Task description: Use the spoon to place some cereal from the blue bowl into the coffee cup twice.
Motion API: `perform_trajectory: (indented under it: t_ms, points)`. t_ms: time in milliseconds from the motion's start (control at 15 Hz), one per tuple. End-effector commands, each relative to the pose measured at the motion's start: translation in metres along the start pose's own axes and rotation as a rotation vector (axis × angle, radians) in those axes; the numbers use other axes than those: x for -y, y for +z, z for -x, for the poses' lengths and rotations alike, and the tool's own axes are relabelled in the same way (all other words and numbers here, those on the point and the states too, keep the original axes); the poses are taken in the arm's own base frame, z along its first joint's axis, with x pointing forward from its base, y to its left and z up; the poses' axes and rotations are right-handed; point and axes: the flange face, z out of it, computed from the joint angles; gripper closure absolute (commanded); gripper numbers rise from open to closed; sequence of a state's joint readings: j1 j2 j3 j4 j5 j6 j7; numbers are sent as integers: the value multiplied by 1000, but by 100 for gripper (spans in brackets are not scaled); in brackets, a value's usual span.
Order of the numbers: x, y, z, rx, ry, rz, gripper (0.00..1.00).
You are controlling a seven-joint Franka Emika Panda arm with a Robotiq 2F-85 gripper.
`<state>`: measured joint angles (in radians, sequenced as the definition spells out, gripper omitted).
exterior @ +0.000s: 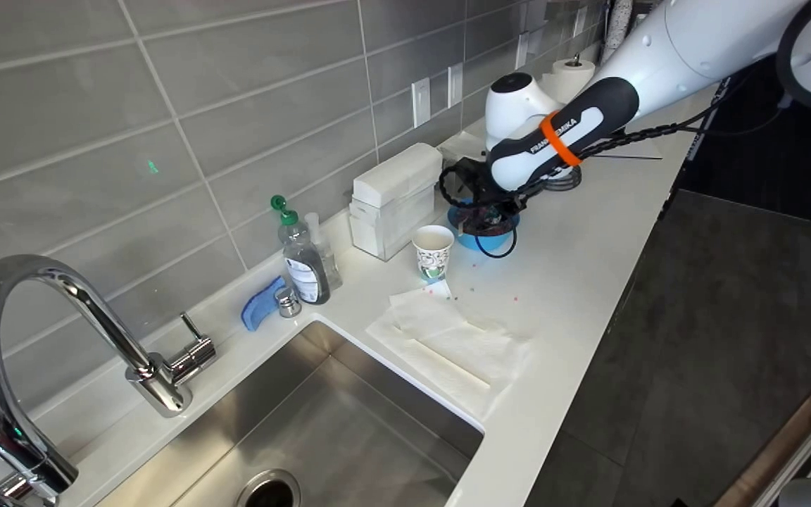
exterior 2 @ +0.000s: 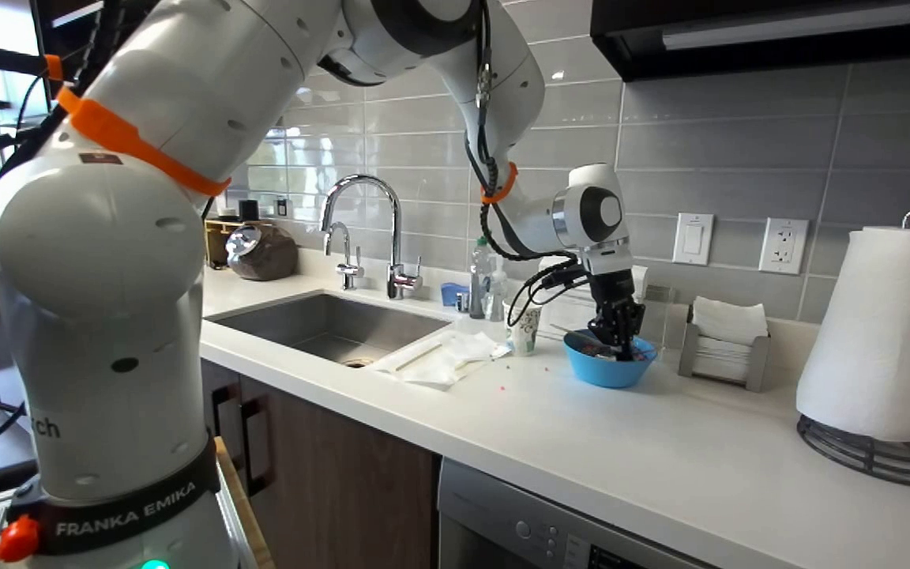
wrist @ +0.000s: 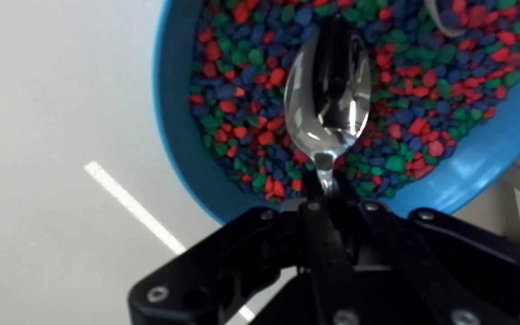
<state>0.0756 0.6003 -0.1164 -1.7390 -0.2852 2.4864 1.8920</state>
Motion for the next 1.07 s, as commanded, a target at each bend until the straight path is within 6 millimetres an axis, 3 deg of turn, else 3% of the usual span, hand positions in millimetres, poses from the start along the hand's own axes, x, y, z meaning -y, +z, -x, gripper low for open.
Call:
perform_trajectory:
  t_ms: [0, 267, 533, 1000]
  points:
    - [1, 2, 6, 12, -24, -19, 58]
    - [1, -19, 18, 21, -87, -19, 27]
    - [-7, -64, 26, 49, -261, -33, 1]
    - [-41, -144, 1, 196, -638, -18, 0]
